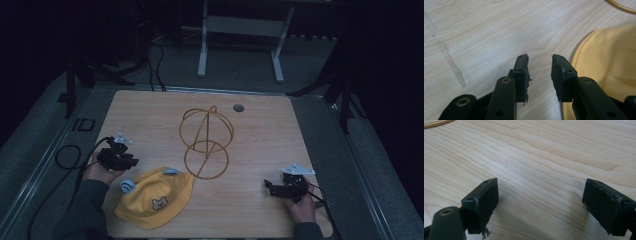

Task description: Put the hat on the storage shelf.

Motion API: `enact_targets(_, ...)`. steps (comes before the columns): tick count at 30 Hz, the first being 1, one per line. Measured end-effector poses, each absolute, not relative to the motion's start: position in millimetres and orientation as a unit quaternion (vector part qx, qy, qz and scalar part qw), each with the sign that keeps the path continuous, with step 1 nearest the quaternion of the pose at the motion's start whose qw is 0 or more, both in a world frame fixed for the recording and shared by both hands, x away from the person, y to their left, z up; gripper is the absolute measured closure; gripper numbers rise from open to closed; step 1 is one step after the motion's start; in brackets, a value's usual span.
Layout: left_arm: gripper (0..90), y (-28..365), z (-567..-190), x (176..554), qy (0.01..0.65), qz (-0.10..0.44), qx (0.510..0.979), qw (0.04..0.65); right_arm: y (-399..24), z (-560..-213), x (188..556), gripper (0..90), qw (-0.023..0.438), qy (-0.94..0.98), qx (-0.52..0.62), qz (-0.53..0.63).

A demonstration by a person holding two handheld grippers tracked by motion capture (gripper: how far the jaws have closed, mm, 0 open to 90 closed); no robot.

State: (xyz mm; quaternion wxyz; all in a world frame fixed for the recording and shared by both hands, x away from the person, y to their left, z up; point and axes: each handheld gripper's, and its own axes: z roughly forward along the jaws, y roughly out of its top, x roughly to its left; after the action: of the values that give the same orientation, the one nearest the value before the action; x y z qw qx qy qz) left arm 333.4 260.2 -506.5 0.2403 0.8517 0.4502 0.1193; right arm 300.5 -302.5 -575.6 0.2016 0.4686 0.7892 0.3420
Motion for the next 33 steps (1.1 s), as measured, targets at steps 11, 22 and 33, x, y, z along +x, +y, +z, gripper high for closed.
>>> enact_targets(11, 64.6, 253.3, -483.0, 325.8, 0.438, 0.103, 0.856, 0.254, -302.5, -575.7, 300.5, 13.5, 0.201, 0.789, 0.469, 0.342)
enact_targets(22, 62.0, 247.5, -457.8, 320.1, 0.413, 0.099, 0.867, 0.260, -302.4, -575.7, 301.1, 13.7, 0.202, 0.790, 0.467, 0.342)
enact_targets(33, 59.9, 240.3, -444.9, 308.9, 0.388, 0.087, 0.877, 0.270, -302.4, -575.7, 301.0, 13.8, 0.202, 0.790, 0.467, 0.343)
